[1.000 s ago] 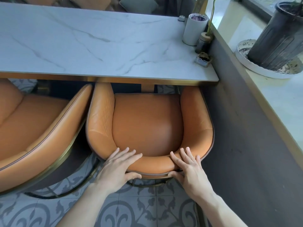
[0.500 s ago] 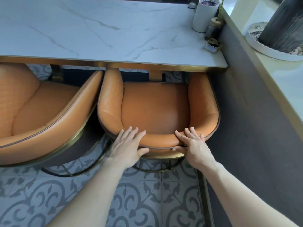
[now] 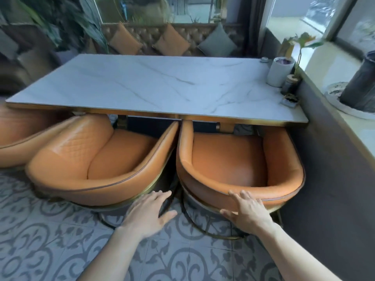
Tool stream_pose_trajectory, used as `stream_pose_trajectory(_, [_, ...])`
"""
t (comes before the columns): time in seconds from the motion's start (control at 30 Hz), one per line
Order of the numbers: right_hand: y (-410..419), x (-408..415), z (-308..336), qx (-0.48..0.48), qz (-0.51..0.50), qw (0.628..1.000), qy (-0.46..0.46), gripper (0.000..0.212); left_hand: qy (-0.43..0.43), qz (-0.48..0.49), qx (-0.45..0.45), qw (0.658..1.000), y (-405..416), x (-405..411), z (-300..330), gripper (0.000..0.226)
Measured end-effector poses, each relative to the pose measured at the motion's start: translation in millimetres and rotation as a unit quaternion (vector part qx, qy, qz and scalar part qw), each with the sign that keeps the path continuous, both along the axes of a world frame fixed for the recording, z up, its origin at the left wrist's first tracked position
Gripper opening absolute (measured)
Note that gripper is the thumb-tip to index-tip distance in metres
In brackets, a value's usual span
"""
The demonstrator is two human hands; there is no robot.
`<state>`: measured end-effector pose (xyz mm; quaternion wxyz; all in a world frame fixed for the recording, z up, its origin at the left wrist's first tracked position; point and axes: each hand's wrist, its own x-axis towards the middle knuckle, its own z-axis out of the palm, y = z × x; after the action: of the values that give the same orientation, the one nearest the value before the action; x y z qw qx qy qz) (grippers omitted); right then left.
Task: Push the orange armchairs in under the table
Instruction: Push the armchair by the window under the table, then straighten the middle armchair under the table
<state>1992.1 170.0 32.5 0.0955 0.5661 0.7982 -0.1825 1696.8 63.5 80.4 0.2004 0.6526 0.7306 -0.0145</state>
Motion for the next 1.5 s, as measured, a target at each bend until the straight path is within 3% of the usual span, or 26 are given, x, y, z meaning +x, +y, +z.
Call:
stream_pose_trajectory(0.1, [-24.3, -65.2, 29.1, 0.010, 0.010, 1.000, 0.011, 0.114, -0.017, 0.009, 0.012, 1.000, -19.7, -54.9, 19.0, 0.084])
stream_pose_trajectory(0.2, [-44.0, -137.6, 54.9, 0.006, 0.018, 1.000, 0.012, 0.102, -0.034, 0.017, 0.043, 0.998, -33.9, -120.8, 35.0, 0.077])
stream_pose_trajectory(0.3, [-53.9, -212.0, 76.3, 0.003, 0.022, 1.000, 0.003, 0.109, -0.037, 0.019, 0.056, 0.998, -42.1, -195.2, 49.7, 0.077])
stream_pose_trajectory(0.6, [-54.2, -388.1, 103.9, 0.008, 0.034, 0.999, 0.025, 0.091, -0.053, 0.047, 0.068, 0.995, -37.0, -361.6, 72.0, 0.081])
stream_pose_trajectory(0.77, [-38.5, -457.8, 87.2, 0.005, 0.026, 0.999, 0.045, 0.093, -0.077, 0.055, 0.072, 0.993, -19.1, -428.3, 60.6, 0.082])
stream_pose_trajectory(0.93, [-21.0, -532.5, 44.0, -0.017, -0.003, 0.998, 0.061, 0.117, -0.070, 0.066, 0.040, 0.995, -3.8, -503.8, 36.4, 0.086])
stream_pose_trajectory(1.13, [-10.2, -604.6, 10.7, -0.068, -0.027, 0.996, 0.041, 0.124, -0.046, 0.058, -0.001, 0.997, 18.4, -593.7, 12.4, 0.089])
stream_pose_trajectory(1.33, [-24.5, -650.3, -12.0, -0.077, -0.069, 0.995, 0.008, 0.129, -0.061, -0.019, -0.023, 0.998, 35.7, -649.2, -29.7, 0.096])
stream_pose_trajectory(1.5, [-52.5, -681.2, -28.2, -0.089, -0.125, 0.988, -0.008, 0.115, -0.080, -0.117, -0.035, 0.989, 47.9, -676.3, -66.3, 0.102])
